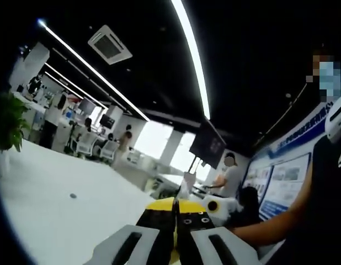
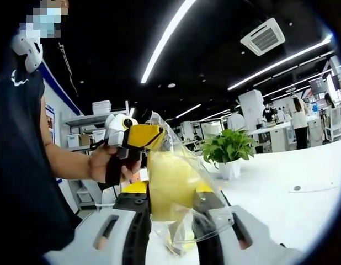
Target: Compare the silicone blocks by pressing each to a similar depth, holding the contact briefly, and releasing to observe deformation and rebound differences across the visible hardness samples.
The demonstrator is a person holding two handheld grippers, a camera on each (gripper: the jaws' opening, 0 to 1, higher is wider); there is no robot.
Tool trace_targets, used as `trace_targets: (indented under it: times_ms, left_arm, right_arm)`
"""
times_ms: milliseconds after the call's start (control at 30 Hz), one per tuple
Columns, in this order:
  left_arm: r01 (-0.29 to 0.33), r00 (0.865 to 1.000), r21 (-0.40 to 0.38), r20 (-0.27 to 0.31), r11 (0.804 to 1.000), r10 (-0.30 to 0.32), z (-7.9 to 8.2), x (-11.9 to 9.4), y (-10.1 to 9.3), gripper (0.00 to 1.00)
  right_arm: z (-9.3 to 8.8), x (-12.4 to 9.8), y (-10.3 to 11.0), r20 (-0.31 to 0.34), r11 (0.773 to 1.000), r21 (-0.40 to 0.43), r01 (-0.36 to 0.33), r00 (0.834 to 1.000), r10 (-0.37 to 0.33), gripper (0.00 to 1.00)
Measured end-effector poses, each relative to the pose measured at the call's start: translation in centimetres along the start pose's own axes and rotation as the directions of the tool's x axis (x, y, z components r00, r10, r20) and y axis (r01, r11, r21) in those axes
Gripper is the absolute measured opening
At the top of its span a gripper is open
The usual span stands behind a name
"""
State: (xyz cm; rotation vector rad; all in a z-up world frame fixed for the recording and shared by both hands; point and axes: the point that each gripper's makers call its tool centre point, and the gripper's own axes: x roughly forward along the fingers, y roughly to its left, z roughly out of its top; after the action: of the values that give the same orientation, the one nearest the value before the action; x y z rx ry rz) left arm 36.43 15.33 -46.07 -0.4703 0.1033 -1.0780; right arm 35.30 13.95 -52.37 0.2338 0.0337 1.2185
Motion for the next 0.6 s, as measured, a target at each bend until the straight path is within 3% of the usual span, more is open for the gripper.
trace_targets:
  times_ms: [267,367,600]
  left_arm:
    - [0.005,1.000,-0.002,-0.018,1.000,-0.005,-0.2,-0.2,0.6,0.00]
    - [-0.007,0.998,0.019,-0.063,1.000,0.008,-1.3,-0.5,1.5,0.00]
    - [0.023,0.994,0.055,-0.109,0.998,-0.017,-2.7,-1.9,2.1,0.00]
  right_arm:
    - [-0.4,0.1,0.0,-0.052,1.000,0.002,0.007,0.999,-0.006,0.17]
    - [-1.5,0.1,-0.2,-0.116,1.000,-0.016,0.022,0.993,-0.023,0.16]
    - [-3.2,0.5,0.3,-0.179,1.000,-0.011,0.021,0.984,-0.022,0.13]
